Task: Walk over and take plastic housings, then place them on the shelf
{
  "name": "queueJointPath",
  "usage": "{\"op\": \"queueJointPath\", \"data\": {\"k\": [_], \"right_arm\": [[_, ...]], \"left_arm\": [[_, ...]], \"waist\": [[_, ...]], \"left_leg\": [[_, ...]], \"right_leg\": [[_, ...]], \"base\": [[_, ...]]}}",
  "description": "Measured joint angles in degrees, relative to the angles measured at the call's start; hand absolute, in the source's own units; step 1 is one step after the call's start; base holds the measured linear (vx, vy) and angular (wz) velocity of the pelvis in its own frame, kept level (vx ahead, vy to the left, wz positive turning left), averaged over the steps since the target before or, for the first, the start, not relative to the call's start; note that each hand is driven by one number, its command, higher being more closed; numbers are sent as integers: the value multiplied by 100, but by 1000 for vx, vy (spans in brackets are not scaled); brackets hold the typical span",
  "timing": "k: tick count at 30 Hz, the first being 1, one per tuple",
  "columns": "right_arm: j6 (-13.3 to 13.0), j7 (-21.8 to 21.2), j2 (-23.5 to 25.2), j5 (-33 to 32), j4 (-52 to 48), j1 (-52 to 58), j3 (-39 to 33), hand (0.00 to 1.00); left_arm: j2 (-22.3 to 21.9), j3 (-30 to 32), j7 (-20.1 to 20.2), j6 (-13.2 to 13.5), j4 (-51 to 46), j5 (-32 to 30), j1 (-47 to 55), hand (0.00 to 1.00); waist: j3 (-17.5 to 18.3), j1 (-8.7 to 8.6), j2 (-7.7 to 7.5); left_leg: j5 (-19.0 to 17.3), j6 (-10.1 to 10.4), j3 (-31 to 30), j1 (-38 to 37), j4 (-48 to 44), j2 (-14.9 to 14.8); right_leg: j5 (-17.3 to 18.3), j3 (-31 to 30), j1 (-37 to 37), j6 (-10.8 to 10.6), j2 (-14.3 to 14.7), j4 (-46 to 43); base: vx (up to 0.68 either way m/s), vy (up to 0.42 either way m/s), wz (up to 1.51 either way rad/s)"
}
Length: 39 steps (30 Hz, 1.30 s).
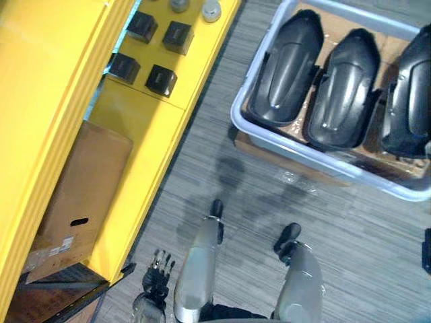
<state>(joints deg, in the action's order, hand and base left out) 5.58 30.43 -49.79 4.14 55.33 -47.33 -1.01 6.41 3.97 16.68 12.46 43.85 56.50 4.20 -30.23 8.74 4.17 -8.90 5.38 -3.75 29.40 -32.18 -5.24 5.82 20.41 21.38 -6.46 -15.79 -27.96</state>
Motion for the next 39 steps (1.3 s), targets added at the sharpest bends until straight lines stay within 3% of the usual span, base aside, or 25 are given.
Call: {"op": "queueJointPath", "data": {"k": [2,4,9,15,18,20,23,26,28,33,39], "right_arm": [[2,61,38,31,-246,167,-4,100],[-1,112,130,138,-880,569,-271,100],[158,241,747,615,-2246,1274,-683,100],[188,224,1771,1305,-3517,1947,-674,100],[-8,210,2068,1677,-3978,2026,-612,100],[-386,194,2171,1938,-4238,2042,-387,100],[-902,199,2322,2160,-4428,2042,-88,100],[-1251,198,2433,2234,-4520,2041,191,100],[-1640,198,2545,2256,-4636,2041,369,100],[-2113,118,2643,2252,-4821,2043,686,100],[-2166,-135,2846,2247,-4803,2060,1109,100]], "left_arm": [[133,21,12,16,-440,100,13,0],[264,207,237,10,-1381,610,26,0],[536,503,250,-69,-3230,816,28,0],[720,312,-28,-601,-3942,262,-482,0],[703,-82,-481,-881,-4084,-477,-738,0],[665,-414,-524,-1165,-4172,-796,-965,0],[664,-996,-653,-1560,-4303,-1253,-1400,0],[644,-1403,-825,-1927,-4304,-1355,-1763,0],[610,-1543,-1122,-2157,-4257,-1480,-1873,0],[530,-1647,-1349,-2301,-3805,-1415,-1959,0],[440,-1759,-1374,-2249,-3651,-1385,-2188,0]], "waist": [[1,-6,-132],[0,-27,-357],[88,-76,-612],[964,-160,-963],[1324,-186,-972],[1655,-256,-979],[1795,-358,-946],[1895,-393,-940],[2014,-535,-933],[2139,-639,-824],[2220,-649,-726]], "left_leg": [[-39,7,34,-122,3,-42],[-84,7,119,-383,74,-97],[-81,12,291,-1170,510,-192],[-75,18,576,-1785,1024,-211],[-74,20,735,-2101,1288,-199],[-41,29,859,-2298,1538,-169],[70,12,963,-2612,1870,-119],[150,4,1074,-2804,2105,-90],[246,2,1105,-2888,2299,-42],[296,13,1246,-3035,2403,-12],[403,42,1216,-3058,2489,-11]], "right_leg": [[0,-22,-120,0,53,60],[-8,-42,-370,-15,101,219],[-344,-38,-1237,-52,312,1019],[-837,-44,-2003,-99,488,2219],[-1047,-70,-2268,-103,509,2584],[-1201,-146,-2375,-92,510,2812],[-1367,-169,-2535,-76,492,2969],[-1411,-180,-2550,-54,473,2994],[-1439,-181,-2546,-49,456,3039],[-1439,-333,-2596,-49,459,3150],[-1434,-323,-2657,-44,481,3248]], "base": [[27,18,-16],[39,30,-16],[73,23,-12],[128,12,-14],[103,24,-21],[66,34,-23],[39,33,-15],[-21,24,-19],[-17,20,-10],[-33,7,-14],[-68,-19,2]]}}
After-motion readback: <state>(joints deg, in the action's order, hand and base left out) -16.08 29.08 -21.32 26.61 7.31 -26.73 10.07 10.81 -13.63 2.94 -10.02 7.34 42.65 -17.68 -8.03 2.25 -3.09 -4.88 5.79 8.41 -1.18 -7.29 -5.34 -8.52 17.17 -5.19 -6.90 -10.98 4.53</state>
